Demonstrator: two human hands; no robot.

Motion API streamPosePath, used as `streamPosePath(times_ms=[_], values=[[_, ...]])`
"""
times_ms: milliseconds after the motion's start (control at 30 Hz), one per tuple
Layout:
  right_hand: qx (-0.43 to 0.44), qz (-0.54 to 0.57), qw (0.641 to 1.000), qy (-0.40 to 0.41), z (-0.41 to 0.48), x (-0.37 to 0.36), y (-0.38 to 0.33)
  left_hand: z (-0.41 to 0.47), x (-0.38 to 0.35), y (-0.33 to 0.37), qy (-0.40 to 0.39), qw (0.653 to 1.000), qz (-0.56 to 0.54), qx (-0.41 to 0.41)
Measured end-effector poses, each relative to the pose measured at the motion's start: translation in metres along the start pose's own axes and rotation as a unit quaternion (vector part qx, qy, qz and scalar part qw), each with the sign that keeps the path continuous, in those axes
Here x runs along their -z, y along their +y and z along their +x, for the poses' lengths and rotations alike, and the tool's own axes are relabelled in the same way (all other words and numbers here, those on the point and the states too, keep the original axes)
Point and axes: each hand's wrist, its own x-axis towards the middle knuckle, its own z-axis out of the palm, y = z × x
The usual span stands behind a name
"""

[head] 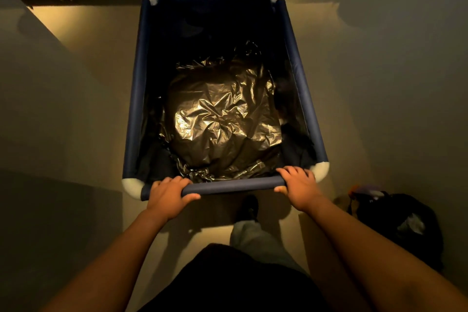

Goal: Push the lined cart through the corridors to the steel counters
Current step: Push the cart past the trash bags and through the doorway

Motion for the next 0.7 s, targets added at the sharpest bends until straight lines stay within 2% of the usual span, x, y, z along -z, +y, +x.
streamPosePath(times_ms=[200, 400, 700], values=[[0.029, -0.002, 1.0, -0.006, 0.073, 0.041, 0.016, 0.061, 0.029, -0.002, -0.021, 0.999, -0.011, 0.044], [0.072, -0.023, 0.997, 0.015, 0.139, 0.078, 0.029, 0.112, 0.052, -0.005, -0.008, 0.997, -0.019, 0.072], [0.097, -0.054, 0.994, 0.005, 0.239, 0.137, 0.039, 0.183, 0.094, -0.009, 0.007, 0.994, -0.035, 0.099]])
